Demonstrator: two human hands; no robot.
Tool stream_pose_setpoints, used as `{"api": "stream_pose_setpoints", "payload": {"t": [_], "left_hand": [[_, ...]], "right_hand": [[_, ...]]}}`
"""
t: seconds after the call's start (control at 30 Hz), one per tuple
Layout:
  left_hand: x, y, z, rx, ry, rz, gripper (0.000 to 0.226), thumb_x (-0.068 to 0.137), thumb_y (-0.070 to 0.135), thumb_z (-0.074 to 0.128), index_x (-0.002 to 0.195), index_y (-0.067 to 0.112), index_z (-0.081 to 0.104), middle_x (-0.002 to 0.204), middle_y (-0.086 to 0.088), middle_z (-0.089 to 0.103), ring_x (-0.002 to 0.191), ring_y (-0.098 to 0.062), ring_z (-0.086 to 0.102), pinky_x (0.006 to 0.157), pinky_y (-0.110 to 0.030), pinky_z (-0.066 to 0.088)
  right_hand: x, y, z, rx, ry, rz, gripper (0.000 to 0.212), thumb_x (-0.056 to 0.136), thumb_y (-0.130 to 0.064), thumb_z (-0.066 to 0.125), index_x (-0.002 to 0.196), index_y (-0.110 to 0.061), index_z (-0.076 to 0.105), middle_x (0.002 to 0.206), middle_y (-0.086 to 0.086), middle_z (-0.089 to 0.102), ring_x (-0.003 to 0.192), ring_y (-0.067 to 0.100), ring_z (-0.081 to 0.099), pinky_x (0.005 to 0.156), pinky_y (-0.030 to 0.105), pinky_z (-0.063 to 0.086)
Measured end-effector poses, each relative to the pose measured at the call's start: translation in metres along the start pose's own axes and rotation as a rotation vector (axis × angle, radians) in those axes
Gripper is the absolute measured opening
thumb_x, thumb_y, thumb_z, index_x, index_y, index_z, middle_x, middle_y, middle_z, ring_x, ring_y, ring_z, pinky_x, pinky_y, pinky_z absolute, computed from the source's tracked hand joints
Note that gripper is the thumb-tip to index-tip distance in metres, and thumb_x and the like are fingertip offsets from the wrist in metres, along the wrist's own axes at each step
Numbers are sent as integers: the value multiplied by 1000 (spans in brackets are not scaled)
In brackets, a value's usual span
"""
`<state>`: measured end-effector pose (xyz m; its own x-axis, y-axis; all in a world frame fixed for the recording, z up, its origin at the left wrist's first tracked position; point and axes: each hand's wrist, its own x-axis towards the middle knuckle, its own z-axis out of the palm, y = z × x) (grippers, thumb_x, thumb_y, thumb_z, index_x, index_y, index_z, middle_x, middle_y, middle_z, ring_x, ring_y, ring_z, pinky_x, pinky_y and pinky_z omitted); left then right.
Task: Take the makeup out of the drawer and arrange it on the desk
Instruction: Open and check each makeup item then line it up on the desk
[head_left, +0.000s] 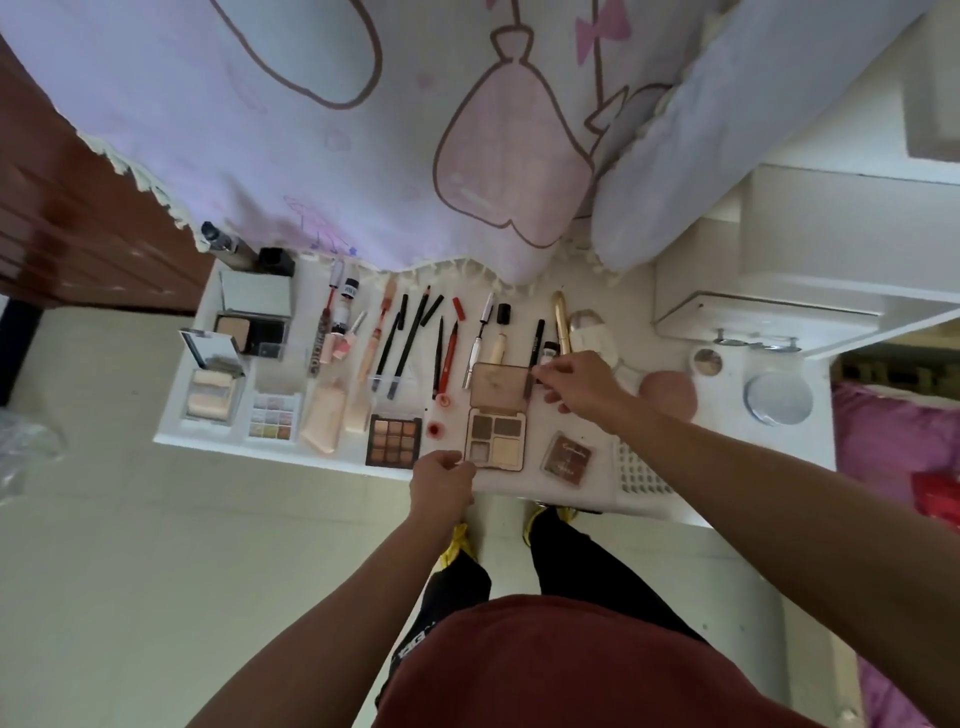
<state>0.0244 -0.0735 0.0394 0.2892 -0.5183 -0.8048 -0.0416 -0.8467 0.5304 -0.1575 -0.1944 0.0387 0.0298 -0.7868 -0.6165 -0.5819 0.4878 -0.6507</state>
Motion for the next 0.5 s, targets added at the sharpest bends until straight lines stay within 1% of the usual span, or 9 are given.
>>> {"api": "stream_pose_setpoints", "payload": {"t": [0.07, 0.13, 0.2, 0.27, 0.33, 0.4, 0.43, 0.5], "left_hand": [[-5, 3, -1, 26, -26, 32, 28, 91, 6, 57, 119, 5, 59, 98, -12, 66, 78, -21, 63, 68, -32, 56], [-10, 8, -2, 57, -55, 82, 21, 90, 5, 55, 111, 6, 62, 88, -11, 66, 72, -19, 61, 61, -30, 52], [-12, 12, -3, 115, -83, 149, 17, 91, 4, 55, 106, 6, 63, 85, -10, 65, 69, -18, 61, 61, -29, 51], [-13, 18, -3, 176, -104, 209, 15, 91, 5, 55, 103, 8, 62, 85, -8, 65, 69, -17, 61, 64, -30, 51], [-13, 24, -5, 230, -126, 255, 13, 91, 7, 56, 102, 10, 62, 86, -8, 66, 69, -16, 62, 65, -29, 51], [-12, 27, -7, 279, -141, 298, 13, 91, 8, 56, 102, 12, 63, 87, -8, 68, 70, -15, 64, 62, -27, 51], [-12, 29, -8, 301, -149, 319, 13, 91, 8, 57, 102, 11, 64, 86, -8, 68, 70, -15, 64, 61, -26, 51], [-13, 31, -10, 333, -158, 357, 14, 89, 8, 57, 101, 11, 65, 82, -6, 68, 70, -16, 65, 61, -25, 49]], "right_hand": [[-6, 10, -10, -141, 88, -49, 24, 94, -35, 61, 91, -13, 72, 88, 7, 72, 80, 21, 70, 74, 39, 56], [-16, 24, -20, -286, 149, -79, 20, 93, -36, 62, 90, -18, 71, 90, 3, 71, 80, 18, 66, 73, 36, 55], [-29, 39, -25, -379, 154, -71, 22, 90, -37, 64, 102, -19, 69, 99, 0, 70, 87, 16, 64, 79, 36, 54], [-43, 52, -23, -521, 102, -68, 38, 89, -41, 66, 120, -19, 63, 117, -1, 65, 105, 17, 59, 90, 37, 50], [-56, 61, -16, -694, 40, -51, 58, 85, -49, 66, 134, -22, 51, 133, 0, 53, 123, 19, 49, 97, 38, 45], [-66, 67, -5, -793, 8, -52, 73, 79, -54, 69, 139, -21, 43, 136, 3, 45, 125, 22, 42, 96, 40, 44], [-69, 71, 1, -818, 15, -60, 76, 75, -54, 70, 137, -20, 43, 133, 4, 43, 123, 23, 42, 94, 40, 46], [-73, 78, 10, -868, 52, -83, 71, 74, -53, 69, 131, -19, 45, 128, 4, 44, 117, 23, 43, 86, 38, 49]]}}
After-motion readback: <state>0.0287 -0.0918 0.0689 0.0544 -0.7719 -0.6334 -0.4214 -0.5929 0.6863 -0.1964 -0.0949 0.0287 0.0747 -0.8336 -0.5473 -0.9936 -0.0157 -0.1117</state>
